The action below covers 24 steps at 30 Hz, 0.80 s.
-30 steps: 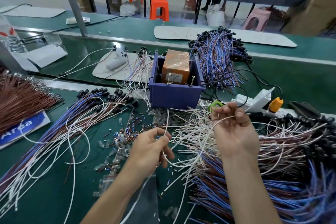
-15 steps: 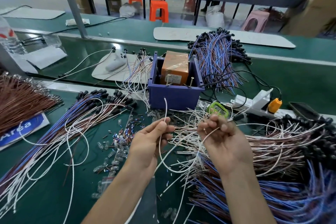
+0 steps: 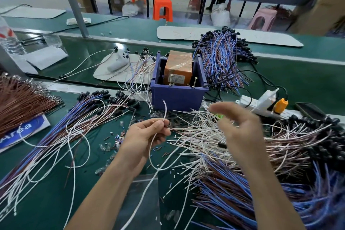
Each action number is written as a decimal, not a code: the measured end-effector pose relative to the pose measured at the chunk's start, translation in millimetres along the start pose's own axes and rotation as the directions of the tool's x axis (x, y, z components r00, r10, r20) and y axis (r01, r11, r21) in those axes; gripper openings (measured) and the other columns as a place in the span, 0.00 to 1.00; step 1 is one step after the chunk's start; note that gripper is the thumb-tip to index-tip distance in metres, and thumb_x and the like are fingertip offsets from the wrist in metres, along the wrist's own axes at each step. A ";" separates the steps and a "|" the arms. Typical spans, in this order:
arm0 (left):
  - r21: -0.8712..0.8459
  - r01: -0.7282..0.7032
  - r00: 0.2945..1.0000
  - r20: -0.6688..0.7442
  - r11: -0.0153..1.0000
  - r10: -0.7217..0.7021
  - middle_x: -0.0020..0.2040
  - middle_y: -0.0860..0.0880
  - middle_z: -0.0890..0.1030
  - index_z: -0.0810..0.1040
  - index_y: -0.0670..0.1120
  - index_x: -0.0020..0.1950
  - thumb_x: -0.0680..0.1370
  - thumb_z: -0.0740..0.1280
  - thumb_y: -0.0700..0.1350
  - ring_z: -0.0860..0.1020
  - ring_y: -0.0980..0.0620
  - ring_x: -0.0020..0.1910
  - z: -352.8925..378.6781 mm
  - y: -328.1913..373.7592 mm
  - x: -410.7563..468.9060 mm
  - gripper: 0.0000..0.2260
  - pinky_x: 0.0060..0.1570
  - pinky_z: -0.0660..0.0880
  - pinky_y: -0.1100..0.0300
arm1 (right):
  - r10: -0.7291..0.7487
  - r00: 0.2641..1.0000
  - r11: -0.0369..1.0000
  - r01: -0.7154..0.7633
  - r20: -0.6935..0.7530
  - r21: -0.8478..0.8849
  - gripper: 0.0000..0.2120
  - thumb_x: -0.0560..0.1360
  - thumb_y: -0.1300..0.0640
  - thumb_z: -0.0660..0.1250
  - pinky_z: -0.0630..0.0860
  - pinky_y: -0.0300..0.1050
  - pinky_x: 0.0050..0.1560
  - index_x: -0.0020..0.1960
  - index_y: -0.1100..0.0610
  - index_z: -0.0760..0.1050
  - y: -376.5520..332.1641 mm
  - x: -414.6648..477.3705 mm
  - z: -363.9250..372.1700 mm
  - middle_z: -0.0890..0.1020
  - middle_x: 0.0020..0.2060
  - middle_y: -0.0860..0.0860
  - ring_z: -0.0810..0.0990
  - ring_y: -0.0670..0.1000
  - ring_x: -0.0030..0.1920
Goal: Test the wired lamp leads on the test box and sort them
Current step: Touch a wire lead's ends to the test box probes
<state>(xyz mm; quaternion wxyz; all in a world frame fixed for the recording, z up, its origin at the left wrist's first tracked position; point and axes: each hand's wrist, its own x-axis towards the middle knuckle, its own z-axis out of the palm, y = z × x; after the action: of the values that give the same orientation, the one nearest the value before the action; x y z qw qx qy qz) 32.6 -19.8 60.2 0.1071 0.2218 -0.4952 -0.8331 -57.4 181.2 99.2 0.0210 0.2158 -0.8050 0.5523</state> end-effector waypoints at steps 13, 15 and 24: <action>0.089 -0.133 0.919 -0.363 0.987 0.156 0.27 0.47 0.78 0.86 0.45 0.45 0.80 0.67 0.34 0.72 0.56 0.23 -16.6 0.9 10.1 0.11 0.23 0.70 0.67 | 0.065 0.972 0.967 -0.006 0.224 -0.255 0.11 0.81 0.59 0.65 0.69 0.42 0.30 0.44 0.50 0.84 3.4 21.9 34.9 0.79 0.27 0.41 0.73 0.42 0.28; 0.140 -0.138 0.912 -0.369 0.980 0.181 0.24 0.48 0.74 0.87 0.45 0.45 0.78 0.66 0.32 0.68 0.57 0.21 -21.6 2.5 12.2 0.13 0.21 0.64 0.68 | 0.001 0.988 0.944 0.050 0.155 -0.326 0.09 0.80 0.57 0.67 0.71 0.44 0.34 0.47 0.50 0.85 -0.5 31.2 21.2 0.81 0.29 0.41 0.75 0.42 0.30; 0.554 -0.257 0.892 -0.180 0.792 0.415 0.30 0.49 0.84 0.88 0.57 0.40 0.73 0.79 0.41 0.77 0.55 0.26 -14.8 18.9 24.1 0.09 0.29 0.74 0.63 | -0.106 0.981 0.791 0.184 0.165 -0.583 0.09 0.80 0.54 0.67 0.79 0.52 0.47 0.54 0.48 0.86 -19.8 58.5 -7.9 0.88 0.43 0.51 0.83 0.57 0.44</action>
<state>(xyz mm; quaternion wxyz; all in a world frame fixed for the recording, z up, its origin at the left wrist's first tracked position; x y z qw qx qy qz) 17.7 -50.1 64.3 0.2636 0.2700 -0.7101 -0.5945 -104.7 163.4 135.6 0.0801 0.2933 -0.9182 0.2538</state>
